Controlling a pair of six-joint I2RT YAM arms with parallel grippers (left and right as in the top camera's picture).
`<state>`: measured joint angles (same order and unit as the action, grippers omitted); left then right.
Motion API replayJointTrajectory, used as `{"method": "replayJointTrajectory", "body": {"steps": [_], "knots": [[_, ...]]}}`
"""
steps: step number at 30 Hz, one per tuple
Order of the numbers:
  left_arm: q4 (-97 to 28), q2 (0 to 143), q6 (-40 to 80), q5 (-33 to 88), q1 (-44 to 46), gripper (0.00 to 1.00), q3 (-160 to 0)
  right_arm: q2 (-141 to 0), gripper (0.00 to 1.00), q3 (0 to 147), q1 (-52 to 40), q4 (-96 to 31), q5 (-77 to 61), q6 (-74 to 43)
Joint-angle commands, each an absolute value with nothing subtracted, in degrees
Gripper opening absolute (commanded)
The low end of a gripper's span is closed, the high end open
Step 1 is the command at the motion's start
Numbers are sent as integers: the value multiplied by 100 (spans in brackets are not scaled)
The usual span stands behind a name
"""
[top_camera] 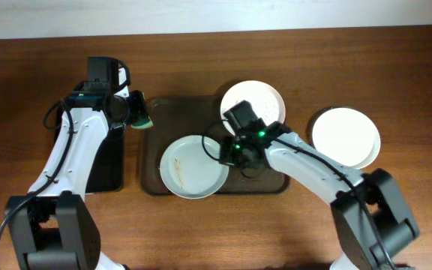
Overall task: Clean dirty plates on tray and stack at the side
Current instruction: 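Grip the pale green plate rim with the right gripper, pull it center, then scrub the pale green plate with the sponge in the left gripper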
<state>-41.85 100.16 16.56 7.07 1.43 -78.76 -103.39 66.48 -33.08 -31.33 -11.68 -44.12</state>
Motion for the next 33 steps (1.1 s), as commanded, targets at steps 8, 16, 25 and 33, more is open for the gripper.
{"method": "replayJointTrajectory", "body": {"steps": [8,16,25,33], "knots": [[-4187,9902,1708,705,132,1,-7955,-10578,36,8239,-3253,-4685,-711,-3653],[-4261,9942,1708,705,132,1,-7955,-11771,40,8025,-3256,-4128,-344,-3343],[-4517,9942,1708,709,134,1,-7955,-11961,4,8025,-3785,-3402,-198,-5454],[-4508,10005,1708,770,145,1,-7596,-12317,4,8025,-3704,-2912,-252,-5085]]}}
